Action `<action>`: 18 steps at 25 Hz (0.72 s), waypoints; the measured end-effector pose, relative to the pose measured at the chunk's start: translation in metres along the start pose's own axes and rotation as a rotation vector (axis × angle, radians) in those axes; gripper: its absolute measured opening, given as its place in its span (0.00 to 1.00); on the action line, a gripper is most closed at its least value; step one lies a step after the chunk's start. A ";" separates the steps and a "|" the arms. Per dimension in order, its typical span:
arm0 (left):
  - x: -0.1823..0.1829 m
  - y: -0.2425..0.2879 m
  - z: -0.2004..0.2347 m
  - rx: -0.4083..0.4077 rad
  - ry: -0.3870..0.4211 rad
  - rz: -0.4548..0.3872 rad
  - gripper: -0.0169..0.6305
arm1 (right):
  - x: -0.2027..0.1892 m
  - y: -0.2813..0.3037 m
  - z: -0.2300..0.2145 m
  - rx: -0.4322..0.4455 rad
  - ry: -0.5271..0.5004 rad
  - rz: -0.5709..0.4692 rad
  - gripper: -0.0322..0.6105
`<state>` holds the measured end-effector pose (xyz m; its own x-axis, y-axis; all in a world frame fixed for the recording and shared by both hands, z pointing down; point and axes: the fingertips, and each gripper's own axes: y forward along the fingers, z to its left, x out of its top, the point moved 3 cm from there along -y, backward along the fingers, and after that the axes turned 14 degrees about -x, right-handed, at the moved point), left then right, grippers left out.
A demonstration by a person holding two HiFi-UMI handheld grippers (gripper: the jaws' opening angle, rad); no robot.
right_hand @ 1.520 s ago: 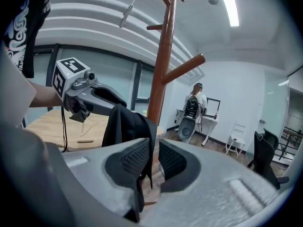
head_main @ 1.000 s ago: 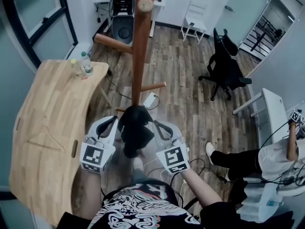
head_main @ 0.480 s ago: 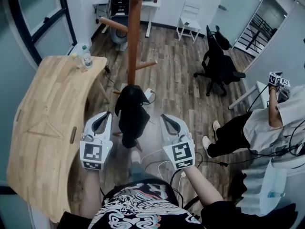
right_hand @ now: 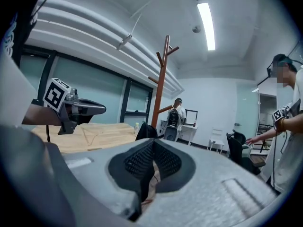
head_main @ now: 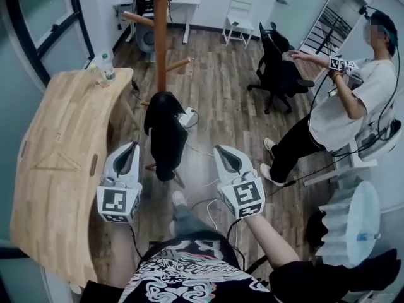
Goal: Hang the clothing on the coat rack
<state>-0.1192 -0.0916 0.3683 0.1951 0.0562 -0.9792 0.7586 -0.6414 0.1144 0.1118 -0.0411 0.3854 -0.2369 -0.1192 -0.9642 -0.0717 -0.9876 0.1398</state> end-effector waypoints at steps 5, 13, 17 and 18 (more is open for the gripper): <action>0.001 -0.006 -0.006 0.002 0.019 0.046 0.01 | -0.001 -0.004 -0.005 0.008 0.025 0.017 0.05; -0.001 -0.010 -0.013 0.049 0.003 0.047 0.01 | 0.004 -0.009 -0.018 0.033 0.070 0.008 0.05; -0.015 0.006 -0.019 0.084 -0.011 0.081 0.01 | -0.005 -0.007 -0.025 0.079 0.088 0.019 0.05; -0.016 0.009 -0.022 0.083 0.001 0.096 0.01 | -0.008 -0.007 -0.027 0.088 0.101 0.025 0.05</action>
<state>-0.1019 -0.0811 0.3891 0.2651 -0.0079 -0.9642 0.6821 -0.7052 0.1933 0.1406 -0.0359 0.3863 -0.1411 -0.1578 -0.9773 -0.1525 -0.9720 0.1790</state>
